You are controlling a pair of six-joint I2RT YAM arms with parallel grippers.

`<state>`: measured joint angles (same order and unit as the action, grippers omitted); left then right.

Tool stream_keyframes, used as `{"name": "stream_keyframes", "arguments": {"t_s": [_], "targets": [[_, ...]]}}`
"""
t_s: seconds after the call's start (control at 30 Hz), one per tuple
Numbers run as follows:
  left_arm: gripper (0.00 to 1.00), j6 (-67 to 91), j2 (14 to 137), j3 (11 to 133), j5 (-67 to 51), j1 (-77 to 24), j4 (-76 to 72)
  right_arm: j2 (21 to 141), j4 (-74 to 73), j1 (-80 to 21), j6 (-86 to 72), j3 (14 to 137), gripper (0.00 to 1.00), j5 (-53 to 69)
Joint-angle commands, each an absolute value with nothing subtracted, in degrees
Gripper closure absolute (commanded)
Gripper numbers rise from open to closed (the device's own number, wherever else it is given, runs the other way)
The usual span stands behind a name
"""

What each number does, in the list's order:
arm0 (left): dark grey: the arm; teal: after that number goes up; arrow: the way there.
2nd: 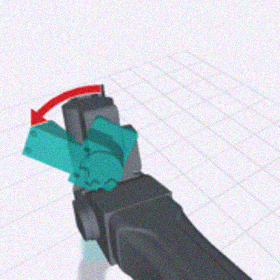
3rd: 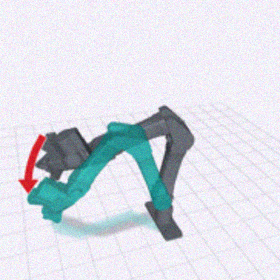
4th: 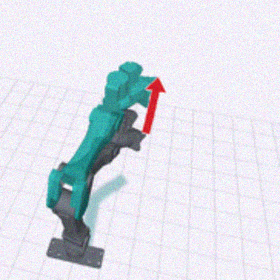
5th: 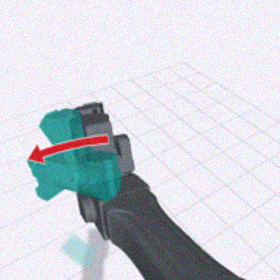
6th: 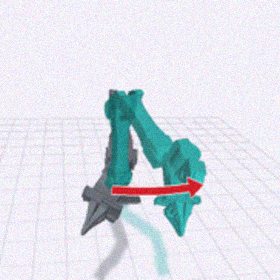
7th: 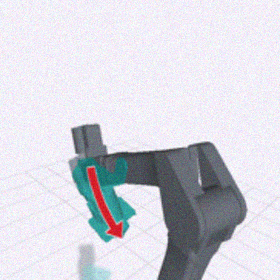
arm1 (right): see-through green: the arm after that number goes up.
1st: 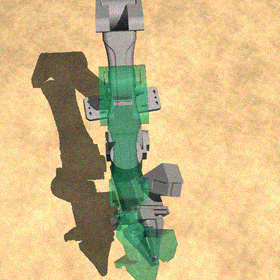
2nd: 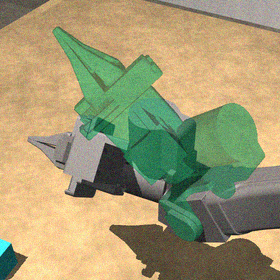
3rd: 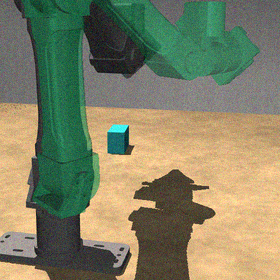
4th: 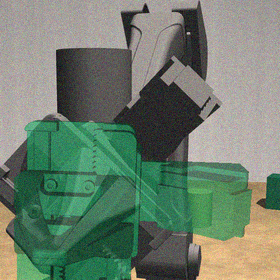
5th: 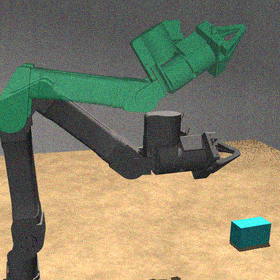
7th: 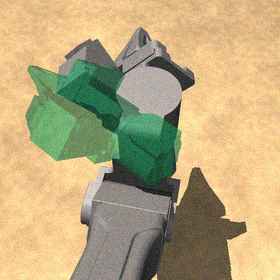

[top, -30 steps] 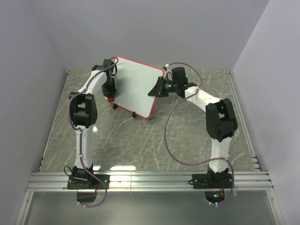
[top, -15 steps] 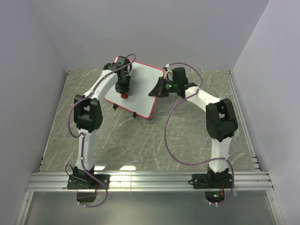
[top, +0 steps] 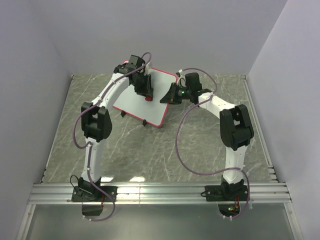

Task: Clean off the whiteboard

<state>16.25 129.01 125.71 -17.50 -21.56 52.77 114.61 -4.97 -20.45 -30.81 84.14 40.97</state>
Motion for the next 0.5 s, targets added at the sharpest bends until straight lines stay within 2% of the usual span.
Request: {"name": "stream_keyframes", "arguments": {"t_s": [0.0,0.23,0.47], "targets": [[1.0,19.6,135.7,125.3,-16.7,-22.5,38.3,115.7,-16.3,-25.4,-18.6,81.8,1.0,41.6],[1.0,20.3,131.5,115.3,-11.8,-12.6,36.5,115.0,-15.6,-25.5,-18.8,80.7,1.0,41.7],[1.0,18.8,131.3,114.7,-7.9,-9.3,37.0,115.2,-15.5,-25.5,-18.9,80.4,1.0,41.9]]}}
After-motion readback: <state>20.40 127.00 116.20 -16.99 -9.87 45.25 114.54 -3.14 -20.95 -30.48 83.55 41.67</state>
